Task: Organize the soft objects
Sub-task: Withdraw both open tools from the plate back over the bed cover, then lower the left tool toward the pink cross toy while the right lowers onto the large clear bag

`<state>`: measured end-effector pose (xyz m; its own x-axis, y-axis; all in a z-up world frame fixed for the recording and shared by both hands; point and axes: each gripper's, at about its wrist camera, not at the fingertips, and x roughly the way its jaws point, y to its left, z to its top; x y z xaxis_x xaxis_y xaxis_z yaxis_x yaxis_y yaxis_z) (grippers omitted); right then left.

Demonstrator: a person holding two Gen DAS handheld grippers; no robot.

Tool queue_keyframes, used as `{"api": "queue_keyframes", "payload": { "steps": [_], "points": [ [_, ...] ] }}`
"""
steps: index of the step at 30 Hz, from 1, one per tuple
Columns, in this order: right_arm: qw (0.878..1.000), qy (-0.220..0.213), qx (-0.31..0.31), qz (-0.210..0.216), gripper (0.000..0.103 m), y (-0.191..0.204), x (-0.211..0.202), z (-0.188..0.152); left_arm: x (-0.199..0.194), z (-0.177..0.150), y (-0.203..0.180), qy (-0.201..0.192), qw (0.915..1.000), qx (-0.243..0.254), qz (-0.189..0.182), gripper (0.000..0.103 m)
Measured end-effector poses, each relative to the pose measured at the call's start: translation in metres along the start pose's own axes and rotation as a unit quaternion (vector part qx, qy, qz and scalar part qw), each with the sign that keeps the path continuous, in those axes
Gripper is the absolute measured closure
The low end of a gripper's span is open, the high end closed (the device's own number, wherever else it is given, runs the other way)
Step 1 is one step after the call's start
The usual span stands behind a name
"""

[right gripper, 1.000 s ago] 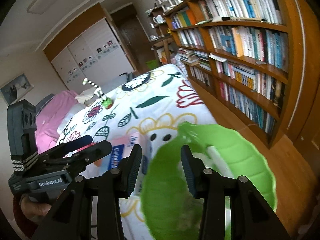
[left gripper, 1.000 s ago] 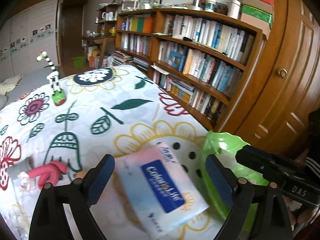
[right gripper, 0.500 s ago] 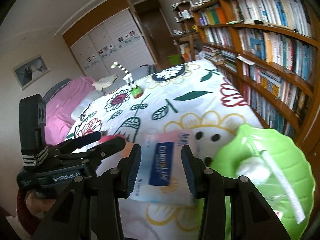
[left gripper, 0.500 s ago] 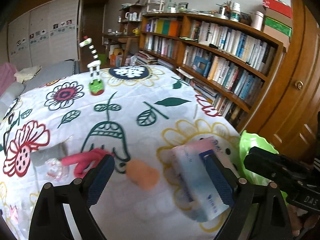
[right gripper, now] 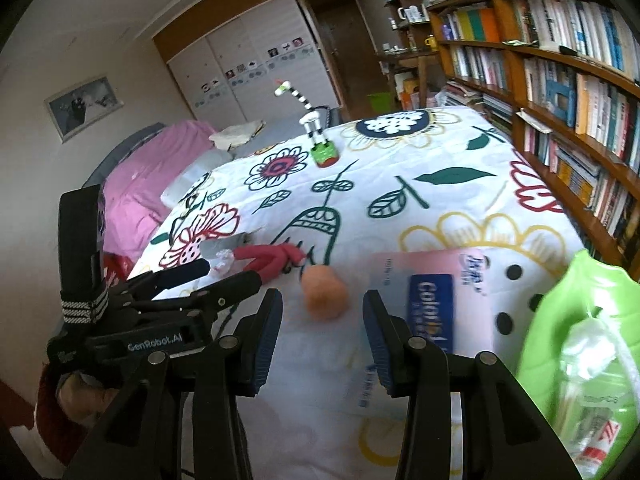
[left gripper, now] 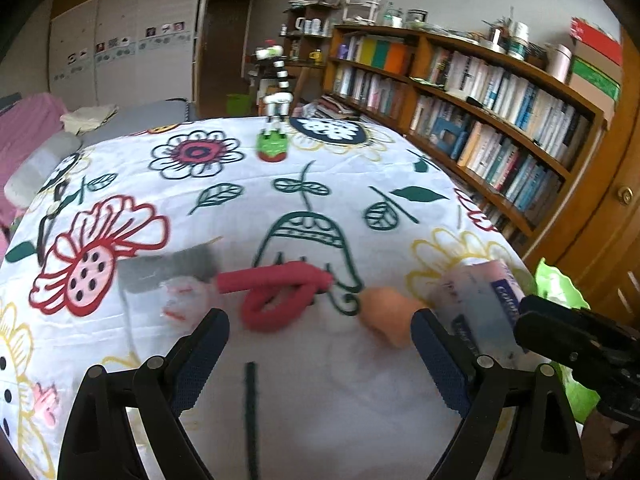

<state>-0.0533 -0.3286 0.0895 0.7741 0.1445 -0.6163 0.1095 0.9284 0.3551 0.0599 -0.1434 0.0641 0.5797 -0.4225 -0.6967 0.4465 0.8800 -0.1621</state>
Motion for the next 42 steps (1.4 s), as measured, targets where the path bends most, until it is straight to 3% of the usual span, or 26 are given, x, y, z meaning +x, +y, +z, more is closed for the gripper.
{"api": "queue_keyframes", "payload": {
  "steps": [15, 38, 42],
  "points": [
    [0.998, 0.042, -0.034, 0.029, 0.059, 0.047, 0.04, -0.005, -0.019, -0.025, 0.073, -0.001, 0.9975, -0.063, 0.034, 0.008],
    [0.987, 0.117, -0.086, 0.07, 0.059, 0.112, 0.091, -0.033, -0.077, -0.079, 0.144, -0.009, 0.9882, -0.127, 0.085, 0.008],
    [0.983, 0.127, -0.102, 0.078, 0.049, 0.126, 0.096, -0.037, -0.083, -0.084, 0.156, -0.011, 0.9861, -0.134, 0.099, 0.008]
  ]
}}
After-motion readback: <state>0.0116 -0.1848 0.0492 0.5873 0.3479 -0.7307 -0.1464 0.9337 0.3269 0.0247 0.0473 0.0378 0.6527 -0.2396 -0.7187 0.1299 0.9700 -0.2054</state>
